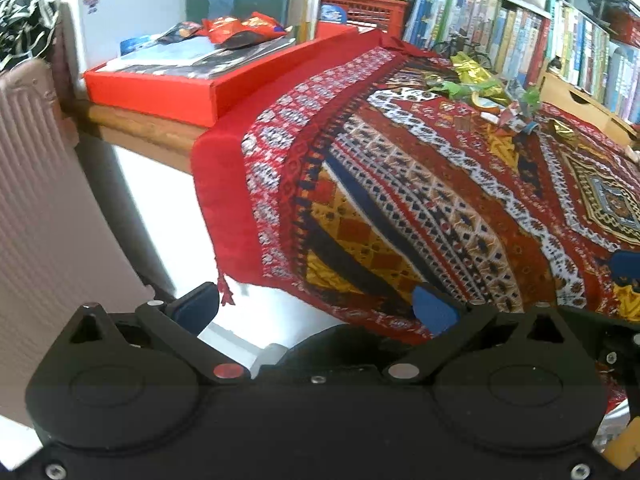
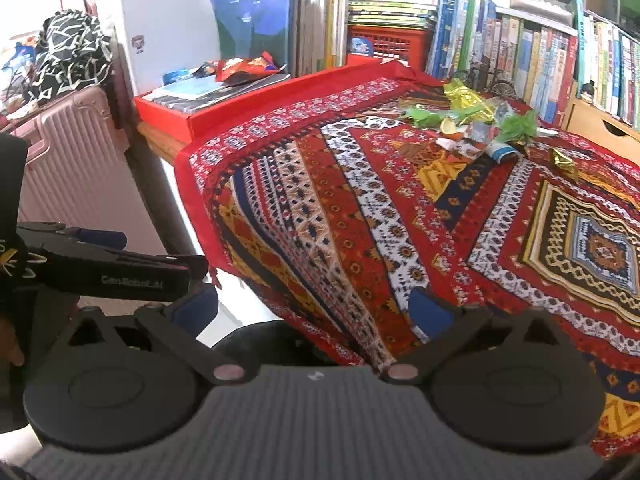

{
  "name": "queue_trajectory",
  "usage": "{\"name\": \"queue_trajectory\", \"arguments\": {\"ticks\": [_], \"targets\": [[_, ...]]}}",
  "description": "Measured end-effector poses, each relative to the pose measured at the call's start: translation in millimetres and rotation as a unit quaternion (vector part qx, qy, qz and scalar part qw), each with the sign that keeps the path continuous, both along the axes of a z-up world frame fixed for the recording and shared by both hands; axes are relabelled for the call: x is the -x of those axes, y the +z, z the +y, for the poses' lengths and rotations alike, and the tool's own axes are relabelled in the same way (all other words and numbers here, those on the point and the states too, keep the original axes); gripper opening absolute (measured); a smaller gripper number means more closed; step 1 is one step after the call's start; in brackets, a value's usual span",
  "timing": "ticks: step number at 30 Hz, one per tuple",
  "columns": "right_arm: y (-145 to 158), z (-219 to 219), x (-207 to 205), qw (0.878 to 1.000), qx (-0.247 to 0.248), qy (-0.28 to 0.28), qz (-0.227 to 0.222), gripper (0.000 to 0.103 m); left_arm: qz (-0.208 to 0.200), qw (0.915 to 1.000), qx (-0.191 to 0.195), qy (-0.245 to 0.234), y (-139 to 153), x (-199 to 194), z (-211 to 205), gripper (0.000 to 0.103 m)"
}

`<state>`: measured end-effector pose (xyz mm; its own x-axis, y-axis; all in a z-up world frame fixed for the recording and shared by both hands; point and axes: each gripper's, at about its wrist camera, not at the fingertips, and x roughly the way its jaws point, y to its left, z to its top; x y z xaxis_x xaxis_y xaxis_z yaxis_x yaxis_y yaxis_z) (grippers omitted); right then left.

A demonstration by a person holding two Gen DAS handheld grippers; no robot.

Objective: Collect trash
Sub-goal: 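Move both grippers back over the wrapper pile, then grasp the crumpled silver wrapper with the left gripper while the right gripper grasps gold foil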

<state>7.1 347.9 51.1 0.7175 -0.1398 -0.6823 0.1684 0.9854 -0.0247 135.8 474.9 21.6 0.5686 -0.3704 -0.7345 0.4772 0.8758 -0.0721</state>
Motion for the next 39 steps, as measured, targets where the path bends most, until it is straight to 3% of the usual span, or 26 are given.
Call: {"name": "queue_trajectory", "arguments": {"ticks": [4, 10, 18, 25, 30, 34, 39], "targets": [[25, -11, 2, 1.000, -0.010, -0.006, -0.008, 0.103, 0.015, 0.9995, 0.015, -0.023, 24, -7, -13, 0.103], [67, -45, 0, 0.999, -0.004, -0.029, -0.041, 0.103, -0.019, 0.9960, 0.028, -0.083, 63, -21, -62, 0.103], [90, -117, -17, 0.995, 0.039, -0.052, -0.070, 0.103, -0.057, 0.9925, 0.031, -0.103, 81, -44, -157, 0.103], [114, -202, -52, 0.990, 0.066, -0.097, -0.074, 0.103, -0.063, 0.9891, 0.026, -0.131, 85, -55, -233, 0.103], [103, -260, -80, 0.985, 0.072, -0.146, -0.056, 0.103, -0.069, 0.9848, 0.008, -0.159, 76, -58, -277, 0.103], [74, -297, -97, 0.981, 0.063, -0.180, -0.032, 0.103, -0.071, 0.9818, 0.000, -0.176, 57, -60, -302, 0.103], [38, -328, -116, 0.981, 0.075, -0.181, -0.009, 0.103, -0.096, 0.9787, -0.033, -0.178, 37, -64, -327, 0.103]]}}
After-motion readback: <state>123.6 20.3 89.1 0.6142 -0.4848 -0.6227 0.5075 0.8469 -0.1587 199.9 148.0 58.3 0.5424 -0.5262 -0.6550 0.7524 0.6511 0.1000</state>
